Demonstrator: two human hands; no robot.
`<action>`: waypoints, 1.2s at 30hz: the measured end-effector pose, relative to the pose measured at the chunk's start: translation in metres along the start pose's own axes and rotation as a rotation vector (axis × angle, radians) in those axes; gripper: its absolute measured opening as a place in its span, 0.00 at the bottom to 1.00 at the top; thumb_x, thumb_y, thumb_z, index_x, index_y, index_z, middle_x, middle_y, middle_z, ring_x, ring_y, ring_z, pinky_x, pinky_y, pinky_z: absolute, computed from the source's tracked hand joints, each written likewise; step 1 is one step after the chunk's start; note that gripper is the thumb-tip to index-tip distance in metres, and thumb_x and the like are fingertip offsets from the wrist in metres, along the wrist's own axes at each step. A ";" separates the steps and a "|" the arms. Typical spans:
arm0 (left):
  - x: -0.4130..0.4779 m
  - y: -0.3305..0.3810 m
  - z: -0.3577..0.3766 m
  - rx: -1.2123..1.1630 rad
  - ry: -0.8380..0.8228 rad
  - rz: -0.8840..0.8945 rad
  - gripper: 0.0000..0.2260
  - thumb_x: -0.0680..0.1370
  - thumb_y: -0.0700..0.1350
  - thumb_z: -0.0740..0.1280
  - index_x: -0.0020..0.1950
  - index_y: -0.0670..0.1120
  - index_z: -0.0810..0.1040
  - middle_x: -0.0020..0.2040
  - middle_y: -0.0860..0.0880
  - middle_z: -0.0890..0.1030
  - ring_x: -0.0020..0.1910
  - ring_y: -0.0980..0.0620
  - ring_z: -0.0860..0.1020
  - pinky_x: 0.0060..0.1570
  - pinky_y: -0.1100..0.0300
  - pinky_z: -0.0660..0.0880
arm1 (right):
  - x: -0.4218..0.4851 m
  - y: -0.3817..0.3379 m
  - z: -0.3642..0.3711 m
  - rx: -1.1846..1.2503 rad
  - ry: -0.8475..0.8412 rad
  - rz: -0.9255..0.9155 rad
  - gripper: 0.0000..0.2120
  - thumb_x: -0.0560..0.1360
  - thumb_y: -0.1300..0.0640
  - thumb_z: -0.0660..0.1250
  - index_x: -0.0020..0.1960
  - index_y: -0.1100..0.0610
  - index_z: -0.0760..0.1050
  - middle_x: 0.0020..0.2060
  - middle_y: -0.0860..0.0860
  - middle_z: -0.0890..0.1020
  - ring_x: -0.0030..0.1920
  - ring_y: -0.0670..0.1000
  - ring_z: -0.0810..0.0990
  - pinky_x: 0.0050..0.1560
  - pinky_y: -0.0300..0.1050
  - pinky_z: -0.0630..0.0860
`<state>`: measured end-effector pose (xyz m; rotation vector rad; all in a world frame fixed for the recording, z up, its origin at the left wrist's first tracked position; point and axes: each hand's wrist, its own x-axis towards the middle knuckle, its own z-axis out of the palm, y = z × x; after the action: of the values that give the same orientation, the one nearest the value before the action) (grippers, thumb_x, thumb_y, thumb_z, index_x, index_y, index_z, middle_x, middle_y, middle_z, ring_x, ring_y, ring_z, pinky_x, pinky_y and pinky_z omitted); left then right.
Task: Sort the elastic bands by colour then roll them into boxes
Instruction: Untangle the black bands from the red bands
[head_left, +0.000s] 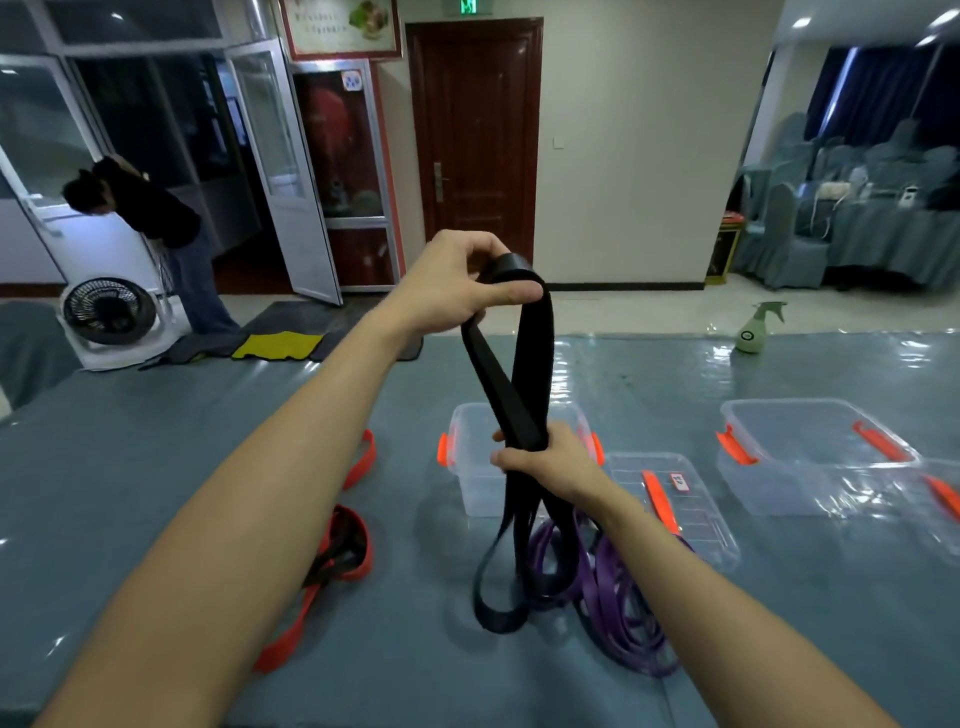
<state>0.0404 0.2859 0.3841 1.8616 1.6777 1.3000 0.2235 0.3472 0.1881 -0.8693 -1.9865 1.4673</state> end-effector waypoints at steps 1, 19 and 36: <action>-0.001 0.002 -0.004 0.048 -0.001 0.004 0.17 0.72 0.57 0.84 0.51 0.48 0.86 0.38 0.52 0.86 0.34 0.44 0.84 0.36 0.51 0.82 | 0.000 0.000 -0.005 -0.015 -0.006 0.004 0.10 0.71 0.55 0.80 0.51 0.56 0.86 0.40 0.51 0.88 0.42 0.46 0.86 0.47 0.42 0.83; -0.033 -0.076 -0.011 0.110 0.139 -0.071 0.14 0.77 0.66 0.74 0.55 0.59 0.88 0.45 0.60 0.87 0.40 0.64 0.81 0.48 0.59 0.77 | 0.015 -0.001 -0.087 -0.403 -0.188 0.112 0.17 0.68 0.53 0.81 0.53 0.55 0.79 0.38 0.53 0.89 0.37 0.54 0.90 0.34 0.42 0.82; -0.004 -0.111 0.244 0.344 -0.671 -0.471 0.20 0.77 0.47 0.80 0.67 0.53 0.81 0.70 0.52 0.77 0.72 0.53 0.75 0.70 0.59 0.71 | -0.032 0.040 -0.284 -0.706 -0.101 0.053 0.32 0.57 0.39 0.89 0.42 0.57 0.76 0.31 0.51 0.82 0.31 0.52 0.86 0.35 0.53 0.80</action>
<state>0.1615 0.3912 0.1699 1.6441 1.8377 0.1706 0.4590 0.5096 0.2281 -1.1425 -2.6238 0.8267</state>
